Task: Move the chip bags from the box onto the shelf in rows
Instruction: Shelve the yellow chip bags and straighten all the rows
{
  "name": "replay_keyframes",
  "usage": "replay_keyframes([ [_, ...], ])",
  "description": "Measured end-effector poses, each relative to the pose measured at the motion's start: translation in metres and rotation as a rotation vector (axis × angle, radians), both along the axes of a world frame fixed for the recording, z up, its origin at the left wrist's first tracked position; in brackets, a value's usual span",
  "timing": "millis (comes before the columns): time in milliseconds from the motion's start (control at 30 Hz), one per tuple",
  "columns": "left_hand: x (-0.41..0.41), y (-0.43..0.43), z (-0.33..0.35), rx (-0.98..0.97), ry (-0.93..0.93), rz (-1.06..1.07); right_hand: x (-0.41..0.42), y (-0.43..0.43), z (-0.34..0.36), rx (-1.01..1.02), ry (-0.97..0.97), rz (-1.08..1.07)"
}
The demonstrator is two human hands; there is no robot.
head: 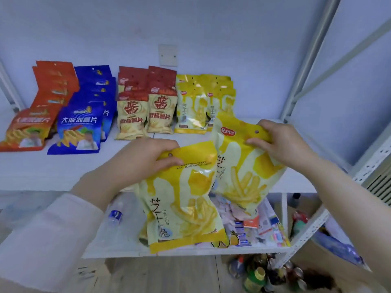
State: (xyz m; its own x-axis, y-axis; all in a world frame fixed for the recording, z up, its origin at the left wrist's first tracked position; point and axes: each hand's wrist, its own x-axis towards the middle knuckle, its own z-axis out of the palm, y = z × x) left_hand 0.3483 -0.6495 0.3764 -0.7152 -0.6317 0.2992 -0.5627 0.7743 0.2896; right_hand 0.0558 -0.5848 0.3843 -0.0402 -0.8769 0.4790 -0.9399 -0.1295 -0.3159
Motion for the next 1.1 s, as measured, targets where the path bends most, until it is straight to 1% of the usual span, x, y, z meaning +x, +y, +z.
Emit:
replay_keyframes([
  [67,-0.005,-0.038,0.008,-0.014,0.017,-0.044,-0.005,-0.031,0.007,0.000,0.009,-0.038],
  [200,-0.014,-0.116,0.018,-0.033,-0.001,-0.056,-0.019,-0.088,0.020,0.035,0.013,-0.118],
  [367,-0.042,-0.195,0.025,0.049,0.089,-0.131,-0.038,-0.144,0.025,0.061,-0.010,-0.189],
  [500,-0.065,-0.251,0.024,-0.005,0.072,-0.119,-0.059,-0.186,0.024,0.084,0.021,-0.202],
  [633,-0.099,-0.294,0.022,-0.019,0.027,-0.105,-0.090,-0.234,0.021,0.130,0.024,-0.183],
  [767,-0.146,-0.332,0.013,-0.013,-0.009,-0.052,-0.130,-0.287,0.011,0.217,-0.010,-0.100],
  [867,-0.181,-0.364,0.007,-0.003,-0.098,0.006,-0.160,-0.326,0.005,0.264,-0.001,-0.028],
  [1033,-0.216,-0.413,-0.009,0.056,-0.184,0.078,-0.197,-0.395,-0.014,0.308,-0.006,0.056],
  [1100,-0.222,-0.429,-0.017,0.085,-0.197,0.102,-0.202,-0.417,-0.022,0.330,0.027,0.061],
])
